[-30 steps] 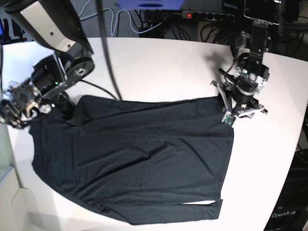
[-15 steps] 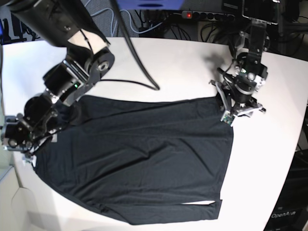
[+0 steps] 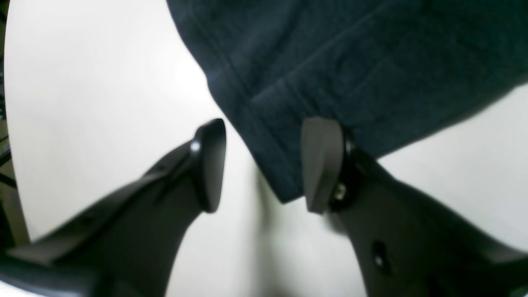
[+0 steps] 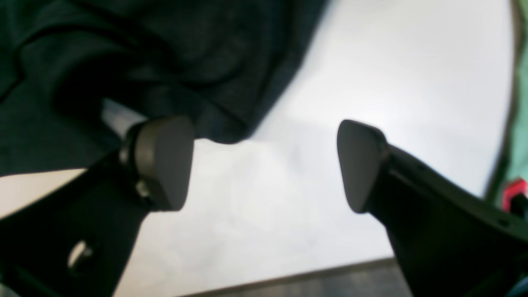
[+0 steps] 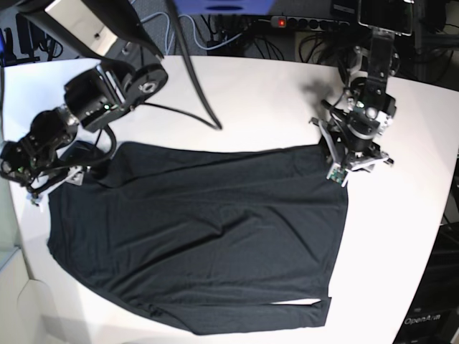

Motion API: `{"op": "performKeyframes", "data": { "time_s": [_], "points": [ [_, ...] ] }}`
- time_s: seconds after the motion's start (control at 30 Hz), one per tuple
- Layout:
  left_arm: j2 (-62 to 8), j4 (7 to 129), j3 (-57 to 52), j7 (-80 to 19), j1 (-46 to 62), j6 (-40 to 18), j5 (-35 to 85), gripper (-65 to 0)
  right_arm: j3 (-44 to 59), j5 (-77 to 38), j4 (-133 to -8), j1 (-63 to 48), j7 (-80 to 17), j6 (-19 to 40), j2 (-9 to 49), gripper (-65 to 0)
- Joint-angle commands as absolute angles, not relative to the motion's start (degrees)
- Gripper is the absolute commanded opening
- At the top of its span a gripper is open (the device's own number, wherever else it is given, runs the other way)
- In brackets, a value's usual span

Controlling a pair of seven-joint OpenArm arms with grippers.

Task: Fold the T-shirt properly
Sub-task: 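Lower the right gripper onto the shirt corner and close it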

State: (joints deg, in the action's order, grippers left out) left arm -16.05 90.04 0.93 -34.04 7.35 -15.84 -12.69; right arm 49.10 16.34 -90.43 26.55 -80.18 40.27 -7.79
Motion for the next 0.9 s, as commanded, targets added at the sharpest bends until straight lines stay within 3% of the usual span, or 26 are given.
{"op": "performKeyframes", "data": {
  "time_s": [0.0,0.3,0.87],
  "points": [
    [-16.57,90.86,0.66,-32.92,6.64,-15.34,-12.79,-36.2,48.57,15.16,-91.03,27.91,-80.0,40.0,-7.34,-11.5],
    [-16.66,90.86,0.66,-32.92,6.64,-15.34,-13.05,-36.2,49.01,14.55,-79.78,28.0,-80.0,40.0,-6.02,-11.6],
    [-16.57,90.86,0.66,-33.01,6.2,-15.34,-13.05,-36.2,49.1,14.55,-79.16,28.35,-78.81,40.0,-2.68,-11.6]
  ]
}}
